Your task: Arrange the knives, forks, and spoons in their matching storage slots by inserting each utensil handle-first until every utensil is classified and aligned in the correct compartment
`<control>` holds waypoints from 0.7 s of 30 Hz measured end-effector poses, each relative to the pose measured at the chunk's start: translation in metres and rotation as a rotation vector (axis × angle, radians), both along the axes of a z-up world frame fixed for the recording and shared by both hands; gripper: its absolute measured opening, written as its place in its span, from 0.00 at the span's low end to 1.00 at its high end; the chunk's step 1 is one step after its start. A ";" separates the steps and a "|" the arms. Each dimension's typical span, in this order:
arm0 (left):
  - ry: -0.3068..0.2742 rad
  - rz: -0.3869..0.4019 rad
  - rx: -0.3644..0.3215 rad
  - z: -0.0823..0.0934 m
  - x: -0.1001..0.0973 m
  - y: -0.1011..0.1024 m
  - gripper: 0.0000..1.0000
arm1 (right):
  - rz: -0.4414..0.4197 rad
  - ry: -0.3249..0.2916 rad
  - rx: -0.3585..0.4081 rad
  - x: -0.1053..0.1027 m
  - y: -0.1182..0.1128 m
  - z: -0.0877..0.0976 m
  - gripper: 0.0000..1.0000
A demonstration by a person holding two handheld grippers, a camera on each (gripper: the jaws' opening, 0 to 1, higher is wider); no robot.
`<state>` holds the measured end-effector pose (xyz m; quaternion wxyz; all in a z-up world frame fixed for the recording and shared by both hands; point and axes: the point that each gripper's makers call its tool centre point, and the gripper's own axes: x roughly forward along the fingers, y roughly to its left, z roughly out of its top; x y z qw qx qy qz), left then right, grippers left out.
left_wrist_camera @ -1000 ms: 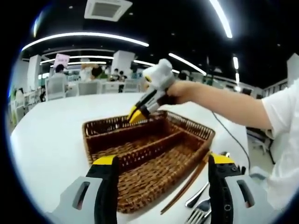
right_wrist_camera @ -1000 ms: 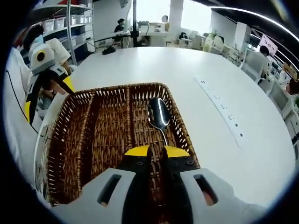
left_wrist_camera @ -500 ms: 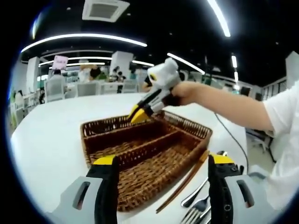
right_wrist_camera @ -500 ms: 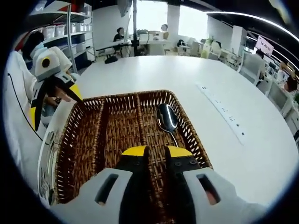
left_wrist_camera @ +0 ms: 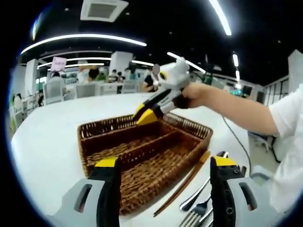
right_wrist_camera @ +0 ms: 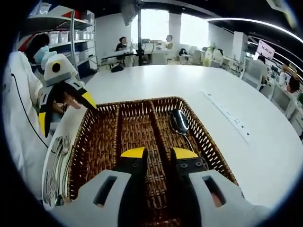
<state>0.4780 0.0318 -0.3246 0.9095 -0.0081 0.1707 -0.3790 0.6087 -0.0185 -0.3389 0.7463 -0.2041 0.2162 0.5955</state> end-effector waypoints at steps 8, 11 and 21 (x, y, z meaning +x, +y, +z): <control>0.001 -0.024 0.020 -0.003 -0.006 -0.008 0.73 | -0.001 -0.024 0.050 -0.019 -0.005 0.010 0.27; 0.001 -0.034 0.034 -0.005 -0.008 -0.012 0.72 | 0.000 -0.032 0.055 -0.024 -0.007 0.011 0.30; -0.003 -0.062 0.061 -0.008 -0.014 -0.024 0.71 | -0.004 -0.051 0.095 -0.037 -0.016 0.015 0.34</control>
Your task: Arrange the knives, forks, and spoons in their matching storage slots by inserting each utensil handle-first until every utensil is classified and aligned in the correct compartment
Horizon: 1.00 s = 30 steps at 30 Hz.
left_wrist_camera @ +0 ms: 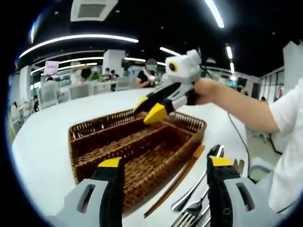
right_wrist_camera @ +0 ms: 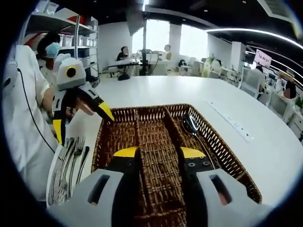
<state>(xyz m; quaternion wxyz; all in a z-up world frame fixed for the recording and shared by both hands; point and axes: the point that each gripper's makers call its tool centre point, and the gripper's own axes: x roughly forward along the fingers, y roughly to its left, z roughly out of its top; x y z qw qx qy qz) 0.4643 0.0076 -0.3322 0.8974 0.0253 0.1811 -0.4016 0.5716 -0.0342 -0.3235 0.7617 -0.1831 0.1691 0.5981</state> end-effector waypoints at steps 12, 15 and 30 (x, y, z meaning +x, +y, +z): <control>-0.009 -0.038 0.053 -0.005 -0.004 -0.012 0.67 | -0.015 -0.005 0.037 -0.021 -0.013 -0.002 0.41; -0.008 -0.044 0.063 -0.007 -0.004 -0.013 0.66 | -0.017 -0.005 0.048 -0.025 -0.016 -0.002 0.42; -0.014 -0.102 0.130 -0.014 -0.007 -0.027 0.60 | -0.021 -0.009 0.121 -0.050 -0.031 -0.002 0.50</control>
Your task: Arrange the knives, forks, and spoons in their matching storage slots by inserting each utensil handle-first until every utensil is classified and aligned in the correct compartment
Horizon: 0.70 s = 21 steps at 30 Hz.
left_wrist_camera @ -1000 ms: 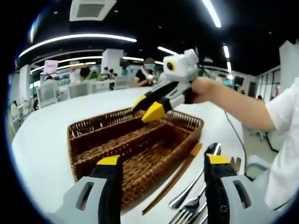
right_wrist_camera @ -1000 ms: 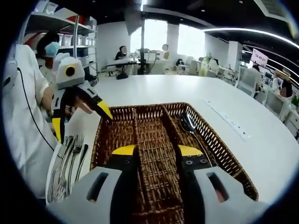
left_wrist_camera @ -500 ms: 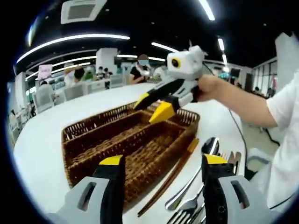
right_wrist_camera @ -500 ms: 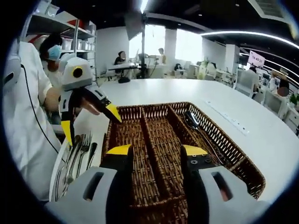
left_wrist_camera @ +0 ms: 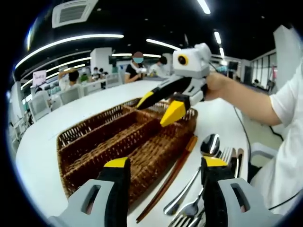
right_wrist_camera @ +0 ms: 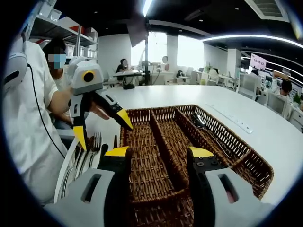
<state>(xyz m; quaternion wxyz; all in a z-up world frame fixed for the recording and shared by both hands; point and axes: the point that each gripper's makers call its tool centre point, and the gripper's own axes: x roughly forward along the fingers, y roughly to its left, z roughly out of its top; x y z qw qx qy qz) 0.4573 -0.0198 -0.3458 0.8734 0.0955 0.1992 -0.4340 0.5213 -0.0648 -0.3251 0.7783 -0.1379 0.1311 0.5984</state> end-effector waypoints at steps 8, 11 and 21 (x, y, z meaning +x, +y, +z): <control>-0.008 -0.038 0.027 -0.002 -0.002 -0.009 0.56 | -0.010 -0.009 0.023 -0.014 -0.009 0.001 0.52; -0.010 -0.057 0.035 -0.003 -0.004 -0.013 0.53 | -0.014 -0.008 0.033 -0.019 -0.012 0.000 0.53; -0.008 -0.096 0.055 -0.005 -0.008 -0.022 0.49 | -0.024 -0.009 0.072 -0.031 -0.021 0.004 0.55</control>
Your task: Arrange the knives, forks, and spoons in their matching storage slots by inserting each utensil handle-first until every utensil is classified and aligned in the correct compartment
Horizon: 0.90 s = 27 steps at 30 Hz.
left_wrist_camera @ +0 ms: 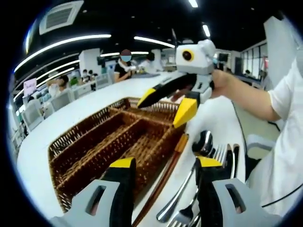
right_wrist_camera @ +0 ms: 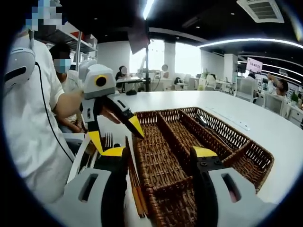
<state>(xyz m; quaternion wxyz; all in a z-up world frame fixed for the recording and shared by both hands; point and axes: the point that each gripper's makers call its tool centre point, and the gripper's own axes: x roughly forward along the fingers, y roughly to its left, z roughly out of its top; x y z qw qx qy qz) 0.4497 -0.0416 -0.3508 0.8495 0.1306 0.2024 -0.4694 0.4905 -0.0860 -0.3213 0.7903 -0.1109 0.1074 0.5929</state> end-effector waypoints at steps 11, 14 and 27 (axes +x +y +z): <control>-0.007 -0.033 0.013 0.001 -0.004 -0.009 0.45 | -0.010 -0.009 0.024 -0.011 -0.006 0.003 0.59; -0.008 -0.041 0.021 0.002 -0.006 -0.012 0.45 | -0.010 -0.009 0.028 -0.015 -0.007 0.002 0.59; -0.015 -0.094 0.045 0.004 -0.015 -0.021 0.40 | 0.002 -0.025 0.039 -0.030 -0.014 0.000 0.62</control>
